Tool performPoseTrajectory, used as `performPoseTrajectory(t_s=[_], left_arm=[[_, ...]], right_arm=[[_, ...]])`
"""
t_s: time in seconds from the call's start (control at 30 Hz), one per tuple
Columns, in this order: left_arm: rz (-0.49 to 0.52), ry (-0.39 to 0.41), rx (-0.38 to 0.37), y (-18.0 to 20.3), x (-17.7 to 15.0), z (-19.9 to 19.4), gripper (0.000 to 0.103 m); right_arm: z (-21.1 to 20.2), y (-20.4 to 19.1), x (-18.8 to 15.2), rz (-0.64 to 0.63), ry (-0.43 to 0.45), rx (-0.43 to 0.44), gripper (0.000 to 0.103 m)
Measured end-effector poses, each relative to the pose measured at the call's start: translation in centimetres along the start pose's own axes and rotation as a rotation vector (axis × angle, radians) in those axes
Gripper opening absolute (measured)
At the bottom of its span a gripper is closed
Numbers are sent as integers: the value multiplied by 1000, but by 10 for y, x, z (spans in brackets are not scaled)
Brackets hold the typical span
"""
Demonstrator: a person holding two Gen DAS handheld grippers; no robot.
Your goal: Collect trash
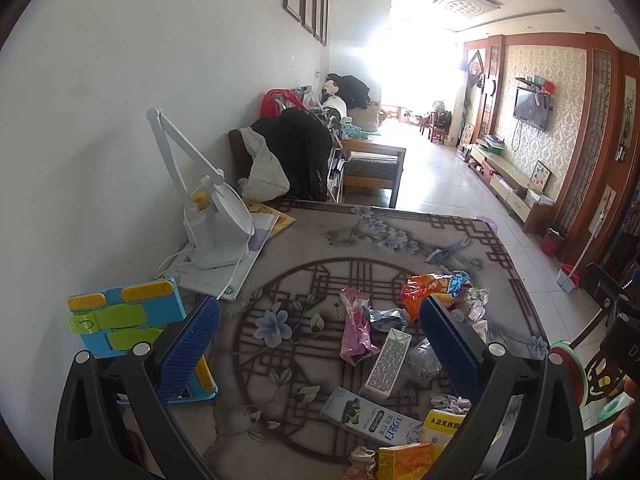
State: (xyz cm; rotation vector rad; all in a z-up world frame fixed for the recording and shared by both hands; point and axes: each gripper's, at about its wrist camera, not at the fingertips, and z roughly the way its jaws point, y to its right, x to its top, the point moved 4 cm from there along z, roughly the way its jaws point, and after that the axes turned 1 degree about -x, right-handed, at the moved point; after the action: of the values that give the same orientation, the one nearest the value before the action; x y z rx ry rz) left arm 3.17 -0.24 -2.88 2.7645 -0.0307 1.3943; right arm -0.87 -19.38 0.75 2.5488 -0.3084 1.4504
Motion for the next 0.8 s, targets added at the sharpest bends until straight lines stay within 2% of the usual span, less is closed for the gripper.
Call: performPoseTrajectory(t_s=[0.6,0.73,0.8], left_arm=[[11,-1,-3,3,1,5,95],[22,0,-27,6,2,15,95],[32,31,-47,7,-1,19,95]], right_arm=[[8,-3,2,-14,-15,-5,100],[17,0,-1,-14,-31,-10,100],[25,4,-3,-9,-45,-14,100]])
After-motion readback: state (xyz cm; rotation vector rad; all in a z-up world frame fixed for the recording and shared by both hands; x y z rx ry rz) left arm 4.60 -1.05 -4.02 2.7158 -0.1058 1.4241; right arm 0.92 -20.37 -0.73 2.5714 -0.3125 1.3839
